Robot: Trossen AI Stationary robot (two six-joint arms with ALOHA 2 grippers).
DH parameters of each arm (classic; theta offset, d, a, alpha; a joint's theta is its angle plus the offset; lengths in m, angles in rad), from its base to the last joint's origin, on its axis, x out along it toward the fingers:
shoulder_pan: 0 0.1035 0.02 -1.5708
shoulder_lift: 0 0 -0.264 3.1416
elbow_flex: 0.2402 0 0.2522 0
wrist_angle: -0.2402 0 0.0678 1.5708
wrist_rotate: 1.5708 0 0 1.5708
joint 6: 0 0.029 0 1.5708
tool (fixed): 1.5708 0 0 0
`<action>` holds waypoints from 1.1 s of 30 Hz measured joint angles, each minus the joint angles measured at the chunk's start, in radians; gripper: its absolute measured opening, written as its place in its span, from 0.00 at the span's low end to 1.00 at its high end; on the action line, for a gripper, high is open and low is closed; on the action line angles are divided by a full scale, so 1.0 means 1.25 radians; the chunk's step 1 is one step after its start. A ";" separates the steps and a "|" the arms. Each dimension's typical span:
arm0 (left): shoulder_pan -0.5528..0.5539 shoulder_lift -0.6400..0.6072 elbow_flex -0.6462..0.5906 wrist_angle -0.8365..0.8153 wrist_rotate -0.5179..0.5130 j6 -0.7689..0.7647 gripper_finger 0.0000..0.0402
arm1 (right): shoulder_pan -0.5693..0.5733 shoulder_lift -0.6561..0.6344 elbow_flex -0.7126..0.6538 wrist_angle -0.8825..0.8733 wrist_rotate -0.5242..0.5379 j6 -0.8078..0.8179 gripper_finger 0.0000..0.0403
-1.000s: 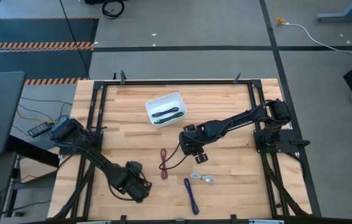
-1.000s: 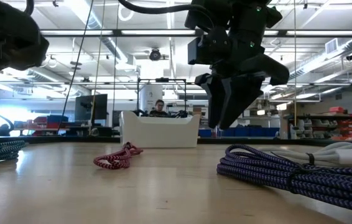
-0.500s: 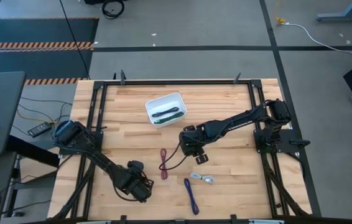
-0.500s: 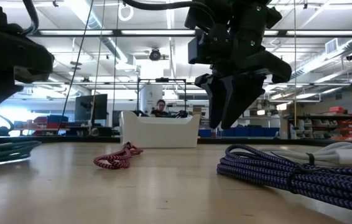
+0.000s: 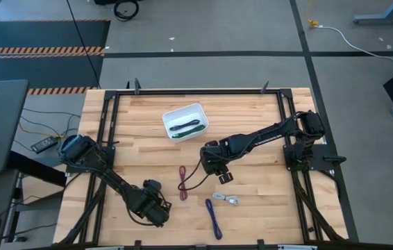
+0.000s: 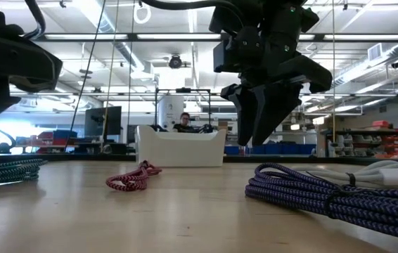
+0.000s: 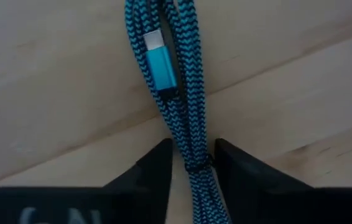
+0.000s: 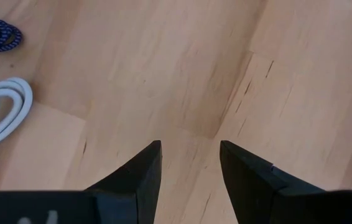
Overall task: Pick and place USB-C Cables
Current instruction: Put the blue charger cable into the white bin
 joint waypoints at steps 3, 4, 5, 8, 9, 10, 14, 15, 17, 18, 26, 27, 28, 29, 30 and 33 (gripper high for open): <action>0.000 0.001 -0.001 0.001 -0.010 0.012 0.17 | 0.000 0.000 0.000 0.000 0.000 0.003 0.42; 0.000 0.001 -0.001 0.000 -0.011 0.017 0.13 | 0.000 0.000 0.000 0.000 0.000 0.005 0.42; 0.002 0.001 -0.001 0.000 -0.011 0.024 0.09 | 0.000 0.000 0.000 0.000 0.000 0.006 0.42; 0.009 0.001 -0.001 0.000 -0.010 0.050 0.07 | 0.000 0.000 0.000 -0.001 -0.008 0.007 0.42; 0.013 -0.003 -0.001 -0.002 -0.008 0.060 0.07 | 0.000 0.000 0.000 -0.001 -0.011 0.007 0.42; 0.020 -0.006 -0.002 -0.002 -0.004 0.074 0.07 | 0.000 0.000 0.000 -0.001 -0.012 0.007 0.42; 0.060 -0.024 -0.007 -0.019 -0.021 0.160 0.10 | 0.000 0.000 0.000 -0.001 -0.012 0.007 0.42; 0.074 -0.030 -0.008 -0.029 -0.028 0.183 0.10 | 0.000 0.000 0.000 -0.001 -0.012 0.007 0.42; 0.100 -0.050 -0.006 -0.031 -0.053 0.235 0.10 | 0.000 0.000 0.000 -0.001 -0.012 0.008 0.42; 0.114 -0.062 -0.006 -0.033 -0.059 0.264 0.09 | 0.000 0.000 0.000 -0.001 -0.012 0.012 0.42; 0.234 -0.158 -0.005 -0.047 -0.082 0.495 0.08 | -0.001 0.000 0.000 -0.035 -0.013 0.027 0.42; 0.246 -0.174 -0.005 -0.048 -0.084 0.520 0.08 | -0.001 0.000 0.000 -0.040 -0.013 0.028 0.42; 0.258 -0.192 -0.004 -0.046 -0.087 0.544 0.09 | -0.001 0.000 0.000 -0.044 -0.013 0.028 0.42; 0.270 -0.210 -0.004 -0.048 -0.093 0.571 0.09 | 0.000 0.000 0.000 -0.048 -0.013 0.028 0.42; 0.284 -0.227 -0.004 -0.052 -0.101 0.595 0.08 | 0.000 0.000 0.000 -0.051 -0.013 0.028 0.42; 0.327 -0.279 -0.004 -0.061 -0.126 0.670 0.08 | 0.000 0.000 0.000 -0.048 -0.012 0.028 0.42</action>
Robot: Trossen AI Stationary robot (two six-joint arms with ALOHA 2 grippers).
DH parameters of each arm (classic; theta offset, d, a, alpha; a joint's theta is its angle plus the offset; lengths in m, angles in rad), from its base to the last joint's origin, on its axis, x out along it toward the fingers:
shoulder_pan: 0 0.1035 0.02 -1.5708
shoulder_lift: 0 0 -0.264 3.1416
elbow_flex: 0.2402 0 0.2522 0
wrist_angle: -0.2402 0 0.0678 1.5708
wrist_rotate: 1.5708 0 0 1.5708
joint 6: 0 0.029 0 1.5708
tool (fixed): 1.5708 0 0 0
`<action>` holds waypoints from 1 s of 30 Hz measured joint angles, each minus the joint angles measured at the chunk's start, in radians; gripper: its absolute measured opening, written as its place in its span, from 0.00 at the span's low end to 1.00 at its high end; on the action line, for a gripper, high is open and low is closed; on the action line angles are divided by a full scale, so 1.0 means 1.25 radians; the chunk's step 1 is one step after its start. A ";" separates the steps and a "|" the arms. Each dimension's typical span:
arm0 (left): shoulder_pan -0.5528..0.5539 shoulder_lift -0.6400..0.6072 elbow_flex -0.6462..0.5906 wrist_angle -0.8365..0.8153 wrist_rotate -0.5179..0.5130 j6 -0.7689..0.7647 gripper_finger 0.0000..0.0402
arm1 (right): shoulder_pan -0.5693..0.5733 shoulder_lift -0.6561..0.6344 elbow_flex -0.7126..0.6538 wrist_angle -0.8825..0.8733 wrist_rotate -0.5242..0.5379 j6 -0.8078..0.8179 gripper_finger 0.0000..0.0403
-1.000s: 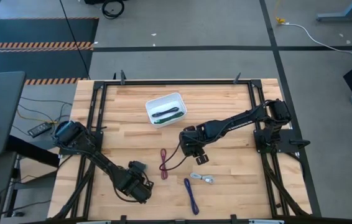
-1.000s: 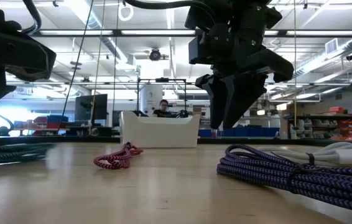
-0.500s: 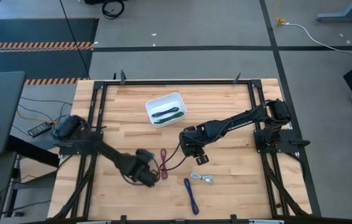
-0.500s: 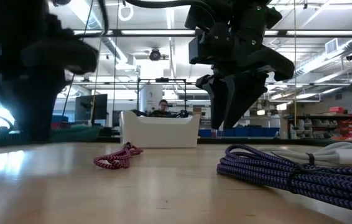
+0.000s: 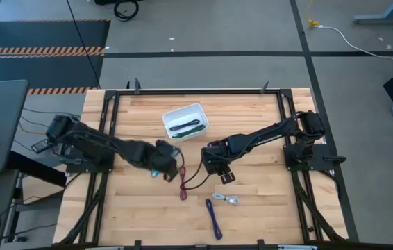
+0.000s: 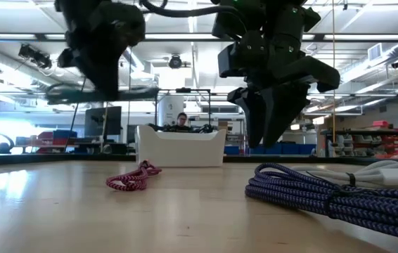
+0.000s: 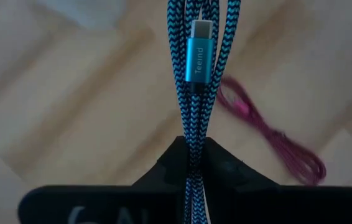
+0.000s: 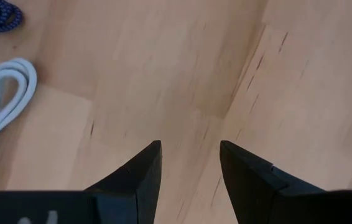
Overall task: Pick and place USB-C Cables
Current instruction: Put the blue charger cable into the white bin
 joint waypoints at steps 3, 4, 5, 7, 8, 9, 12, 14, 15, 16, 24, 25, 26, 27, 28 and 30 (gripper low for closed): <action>0.046 -0.051 0.001 -0.003 -0.027 0.095 0.08 | 0.000 0.000 0.000 0.000 0.000 0.000 0.42; 0.063 -0.065 0.001 -0.002 -0.036 0.133 0.08 | 0.000 0.000 0.000 0.000 0.000 0.000 0.42; 0.081 -0.077 0.001 -0.002 -0.046 0.172 0.08 | 0.000 0.000 0.000 0.000 0.000 0.000 0.42; 0.120 -0.094 0.001 0.010 -0.066 0.261 0.08 | 0.000 0.000 0.000 0.003 0.000 0.000 0.42; 0.140 -0.099 0.001 0.019 -0.072 0.311 0.08 | 0.000 0.000 0.000 0.005 0.000 0.000 0.42; 0.160 -0.101 0.001 0.028 -0.081 0.358 0.08 | -0.001 0.000 0.000 0.009 0.000 0.000 0.42; 0.219 -0.101 0.001 0.089 -0.092 0.488 0.08 | -0.003 0.000 0.000 0.032 0.000 -0.005 0.42; 0.254 -0.101 0.001 0.138 -0.092 0.561 0.08 | -0.007 0.000 0.000 0.055 0.000 -0.008 0.42; 0.270 -0.101 0.001 0.168 -0.092 0.594 0.08 | -0.009 0.000 0.000 0.064 0.000 -0.007 0.42; 0.284 -0.101 0.001 0.196 -0.092 0.621 0.08 | -0.012 0.000 0.000 0.068 0.000 -0.007 0.42; 0.381 -0.088 0.002 0.359 -0.014 0.830 0.08 | -0.031 0.000 0.000 0.079 0.000 0.033 0.42; 0.393 -0.085 0.001 0.358 -0.006 0.853 0.08 | -0.032 0.000 0.000 0.086 0.000 0.038 0.42; 0.404 -0.077 0.001 0.369 0.000 0.873 0.08 | -0.033 0.000 0.000 0.094 0.000 0.043 0.42; 0.417 -0.070 0.003 0.383 0.008 0.887 0.08 | -0.034 0.000 0.000 0.104 0.001 0.051 0.42; 0.432 -0.062 0.003 0.379 0.022 0.894 0.08 | -0.034 0.000 0.000 0.113 0.000 0.056 0.42; 0.459 -0.040 0.002 0.380 0.053 0.908 0.08 | -0.034 0.000 0.000 0.130 0.000 0.062 0.42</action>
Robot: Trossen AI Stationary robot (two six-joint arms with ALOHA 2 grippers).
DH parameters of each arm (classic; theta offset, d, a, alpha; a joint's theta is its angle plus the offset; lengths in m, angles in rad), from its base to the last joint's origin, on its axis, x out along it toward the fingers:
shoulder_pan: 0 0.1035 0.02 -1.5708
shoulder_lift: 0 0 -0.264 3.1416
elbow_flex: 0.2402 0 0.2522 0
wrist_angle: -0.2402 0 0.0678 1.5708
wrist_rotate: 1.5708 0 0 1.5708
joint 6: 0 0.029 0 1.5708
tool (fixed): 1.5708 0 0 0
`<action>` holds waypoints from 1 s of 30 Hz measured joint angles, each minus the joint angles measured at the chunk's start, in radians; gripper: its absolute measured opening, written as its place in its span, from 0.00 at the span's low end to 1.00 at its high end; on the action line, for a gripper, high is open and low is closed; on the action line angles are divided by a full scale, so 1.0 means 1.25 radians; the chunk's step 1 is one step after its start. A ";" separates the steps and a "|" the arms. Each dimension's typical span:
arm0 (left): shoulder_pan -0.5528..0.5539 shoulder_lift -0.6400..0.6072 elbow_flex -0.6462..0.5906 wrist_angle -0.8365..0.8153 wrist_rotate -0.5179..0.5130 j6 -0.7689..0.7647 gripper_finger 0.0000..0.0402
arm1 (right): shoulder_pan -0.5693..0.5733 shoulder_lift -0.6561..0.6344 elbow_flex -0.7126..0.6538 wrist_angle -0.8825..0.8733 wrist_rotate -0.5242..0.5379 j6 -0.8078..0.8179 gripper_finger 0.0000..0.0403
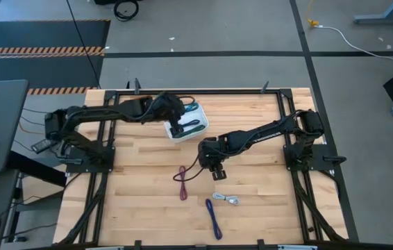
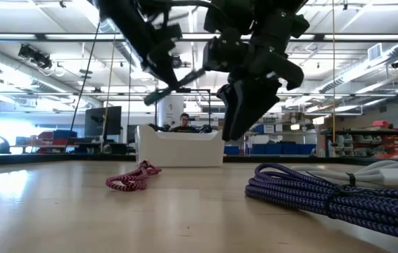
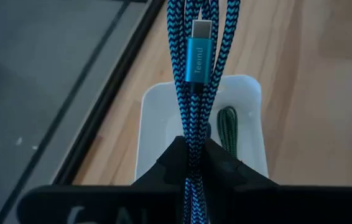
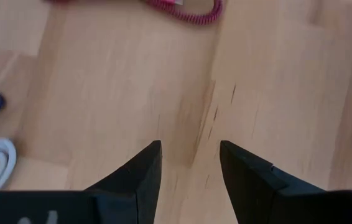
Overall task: Pick and place USB-C Cables
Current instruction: Put the blue charger cable into the white bin
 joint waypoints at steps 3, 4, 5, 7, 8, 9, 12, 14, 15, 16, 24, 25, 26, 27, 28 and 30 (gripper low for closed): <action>0.031 0.037 0.000 0.007 0.039 0.011 0.08 | 0.000 0.000 0.000 0.011 0.000 0.007 0.42; 0.038 0.048 -0.001 0.009 0.043 0.019 0.08 | 0.000 0.000 0.000 0.013 0.000 0.013 0.42; 0.044 0.058 -0.001 0.013 0.050 0.024 0.08 | 0.000 0.000 0.000 0.013 0.000 0.018 0.42; 0.055 0.075 -0.001 0.008 0.064 0.025 0.08 | 0.000 0.000 0.000 0.015 0.000 0.027 0.42; 0.059 0.081 -0.001 0.013 0.073 0.024 0.08 | 0.000 0.000 0.000 0.015 0.000 0.032 0.42; 0.063 0.085 -0.001 0.009 0.081 0.024 0.08 | 0.000 0.000 0.000 0.016 0.000 0.035 0.42; 0.071 0.097 -0.001 0.008 0.098 0.024 0.08 | 0.000 0.000 0.000 0.016 0.000 0.040 0.42; 0.076 0.098 -0.001 -0.003 0.103 0.024 0.08 | 0.000 0.000 0.000 0.018 0.000 0.040 0.42; 0.077 0.098 -0.001 0.001 0.103 0.023 0.08 | 0.000 0.000 0.000 0.019 0.000 0.040 0.42; 0.077 0.098 -0.001 0.004 0.102 0.020 0.08 | 0.000 0.000 0.000 0.020 0.000 0.040 0.42; 0.076 0.115 -0.001 -0.019 0.109 -0.011 0.09 | 0.001 0.000 0.000 0.026 0.000 0.045 0.42; 0.076 0.121 -0.001 -0.010 0.109 -0.012 0.10 | 0.001 0.000 0.000 0.026 0.000 0.049 0.42; 0.076 0.126 0.000 -0.006 0.109 -0.013 0.10 | 0.001 0.000 0.000 0.025 0.000 0.054 0.42; 0.076 0.131 -0.001 -0.014 0.109 -0.014 0.10 | 0.001 0.000 0.000 0.023 -0.001 0.057 0.42; 0.076 0.137 -0.001 -0.010 0.108 -0.014 0.10 | 0.001 0.000 0.000 0.022 0.000 0.058 0.42; 0.076 0.145 -0.001 -0.008 0.109 -0.015 0.11 | 0.001 0.000 0.000 0.018 -0.001 0.058 0.42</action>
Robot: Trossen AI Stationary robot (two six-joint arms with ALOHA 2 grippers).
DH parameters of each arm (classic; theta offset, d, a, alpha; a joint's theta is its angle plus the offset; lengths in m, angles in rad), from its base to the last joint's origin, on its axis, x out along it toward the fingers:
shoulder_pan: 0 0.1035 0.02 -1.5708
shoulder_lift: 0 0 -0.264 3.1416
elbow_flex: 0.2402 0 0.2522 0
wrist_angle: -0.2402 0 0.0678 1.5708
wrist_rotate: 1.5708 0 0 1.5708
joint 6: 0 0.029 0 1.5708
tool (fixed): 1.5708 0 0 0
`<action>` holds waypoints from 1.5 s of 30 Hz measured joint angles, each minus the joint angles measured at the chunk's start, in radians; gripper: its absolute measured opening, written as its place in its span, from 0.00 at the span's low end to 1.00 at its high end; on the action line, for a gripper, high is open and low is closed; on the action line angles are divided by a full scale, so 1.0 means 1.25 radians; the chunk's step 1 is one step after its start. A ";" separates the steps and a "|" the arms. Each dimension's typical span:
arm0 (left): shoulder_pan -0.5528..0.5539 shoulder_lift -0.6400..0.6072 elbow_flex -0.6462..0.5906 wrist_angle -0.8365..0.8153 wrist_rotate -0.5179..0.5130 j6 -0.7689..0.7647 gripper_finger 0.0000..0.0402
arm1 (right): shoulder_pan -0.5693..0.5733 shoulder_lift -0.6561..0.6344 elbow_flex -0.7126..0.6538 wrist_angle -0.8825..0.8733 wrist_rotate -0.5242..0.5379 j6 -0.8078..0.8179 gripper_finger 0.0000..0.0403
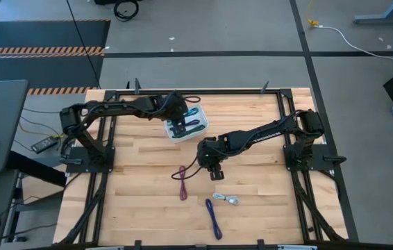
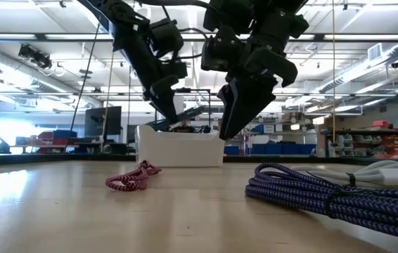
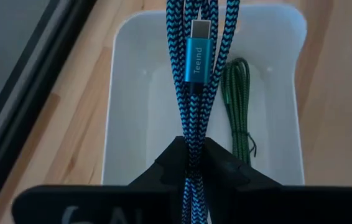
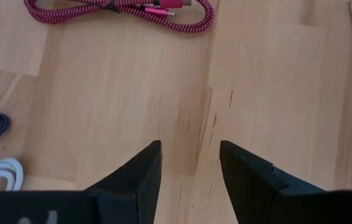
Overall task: Pick and place USB-C Cables
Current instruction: Put the blue charger cable into the white bin, then put the white charger cable into the white bin
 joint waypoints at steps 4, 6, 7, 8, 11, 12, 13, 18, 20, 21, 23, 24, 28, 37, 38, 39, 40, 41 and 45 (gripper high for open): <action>0.000 0.004 0.000 0.001 0.001 -0.003 0.11 | 0.000 0.000 0.000 -0.001 -0.002 0.000 0.42; 0.000 0.004 0.000 0.010 0.001 -0.004 0.11 | 0.000 0.000 0.000 0.001 -0.002 0.000 0.42; 0.000 0.004 0.000 0.014 0.001 -0.007 0.11 | 0.000 0.000 0.000 0.000 -0.004 0.000 0.42; 0.000 0.004 0.000 0.019 0.001 -0.011 0.11 | 0.000 0.000 0.000 0.001 -0.006 0.000 0.42; 0.000 0.004 0.000 0.025 0.001 -0.025 0.13 | 0.000 0.000 0.000 0.001 -0.011 0.000 0.42; 0.000 0.004 0.000 0.025 0.001 -0.028 0.15 | 0.000 0.000 0.000 0.002 -0.013 0.000 0.42; -0.002 0.004 0.000 0.025 0.000 -0.033 0.16 | 0.000 0.000 0.000 0.002 -0.014 0.000 0.42; -0.006 0.004 0.000 0.025 -0.007 -0.047 0.25 | 0.000 0.000 0.000 0.003 -0.014 -0.001 0.42; -0.009 0.004 0.000 0.025 -0.008 -0.051 0.29 | 0.000 0.000 0.000 0.003 -0.014 -0.001 0.42; -0.009 0.004 0.000 0.024 -0.008 -0.051 0.31 | 0.000 0.000 0.000 0.002 -0.014 -0.001 0.42; -0.010 0.001 0.000 0.023 -0.008 -0.051 0.34 | 0.000 0.000 0.000 0.002 -0.014 -0.001 0.42; -0.011 -0.004 0.000 0.015 -0.008 -0.051 0.35 | 0.000 0.000 0.000 0.002 -0.014 -0.001 0.42; -0.025 -0.048 0.000 -0.005 -0.008 -0.067 0.38 | 0.000 0.000 0.000 -0.004 -0.015 -0.002 0.42; -0.107 -0.213 0.000 -0.039 -0.031 -0.114 0.36 | -0.005 0.000 0.000 -0.013 -0.014 -0.008 0.42; -0.122 -0.226 0.001 -0.038 -0.044 -0.120 0.36 | -0.005 0.000 0.000 -0.015 -0.014 -0.008 0.42; -0.139 -0.238 0.001 -0.051 -0.062 -0.126 0.35 | -0.005 0.000 0.000 -0.019 -0.014 -0.009 0.42; -0.158 -0.249 0.001 -0.060 -0.085 -0.129 0.35 | -0.005 0.000 0.000 -0.022 -0.014 -0.008 0.42; -0.177 -0.257 0.001 -0.066 -0.108 -0.133 0.35 | -0.005 0.000 0.000 -0.024 -0.014 -0.008 0.42; -0.252 -0.276 0.000 -0.139 -0.222 -0.183 0.35 | -0.005 0.000 0.000 -0.038 -0.014 0.004 0.42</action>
